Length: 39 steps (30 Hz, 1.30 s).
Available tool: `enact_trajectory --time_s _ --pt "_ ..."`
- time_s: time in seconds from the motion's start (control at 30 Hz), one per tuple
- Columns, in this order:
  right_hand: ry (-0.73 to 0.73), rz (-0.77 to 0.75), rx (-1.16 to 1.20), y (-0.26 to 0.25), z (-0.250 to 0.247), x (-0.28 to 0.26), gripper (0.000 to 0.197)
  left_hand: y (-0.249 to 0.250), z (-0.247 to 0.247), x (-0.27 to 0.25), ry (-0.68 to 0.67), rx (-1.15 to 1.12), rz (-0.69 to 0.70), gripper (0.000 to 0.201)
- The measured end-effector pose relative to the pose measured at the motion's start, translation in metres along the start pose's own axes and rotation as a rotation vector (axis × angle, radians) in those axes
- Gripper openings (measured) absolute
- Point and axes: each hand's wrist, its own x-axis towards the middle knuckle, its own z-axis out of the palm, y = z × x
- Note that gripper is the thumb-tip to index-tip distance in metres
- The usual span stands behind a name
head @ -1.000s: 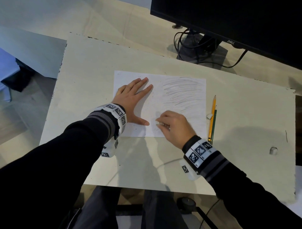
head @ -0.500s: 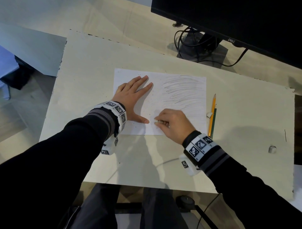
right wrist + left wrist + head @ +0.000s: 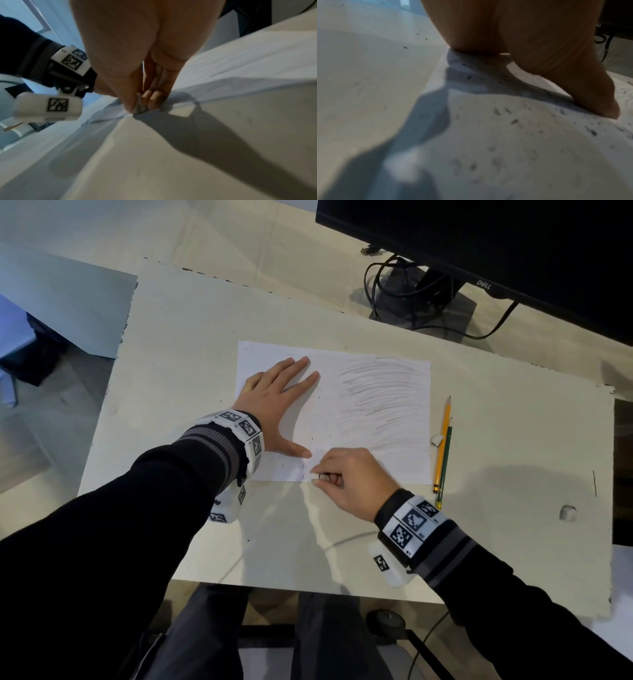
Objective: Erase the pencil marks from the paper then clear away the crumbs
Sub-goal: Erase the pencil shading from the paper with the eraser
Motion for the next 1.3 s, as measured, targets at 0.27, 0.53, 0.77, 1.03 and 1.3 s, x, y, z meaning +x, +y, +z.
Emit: enact_trajectory --time_s 0.27,0.53,0.77,1.03,1.3 --pt "0.038 0.054 0.051 0.003 0.003 -0.002 0.009 0.006 0.001 -0.003 0.027 -0.018 -0.015 0.146" --pt "0.183 0.06 -0.003 0.015 -0.001 -0.011 0.008 0.026 -0.008 0.002 -0.099 0.06 -0.099 0.149" --pt "0.291 0.135 0.028 0.026 -0.011 0.001 0.009 0.039 -0.002 0.004 -0.069 0.0 -0.176 0.148" --pt "0.255 0.063 -0.027 0.026 -0.008 -0.004 0.011 0.031 0.007 -0.002 0.036 -0.072 -0.146 0.146" --pt "0.279 0.082 -0.012 0.021 -0.013 -0.002 0.008 0.03 0.011 -0.003 0.079 -0.089 -0.139 0.143"
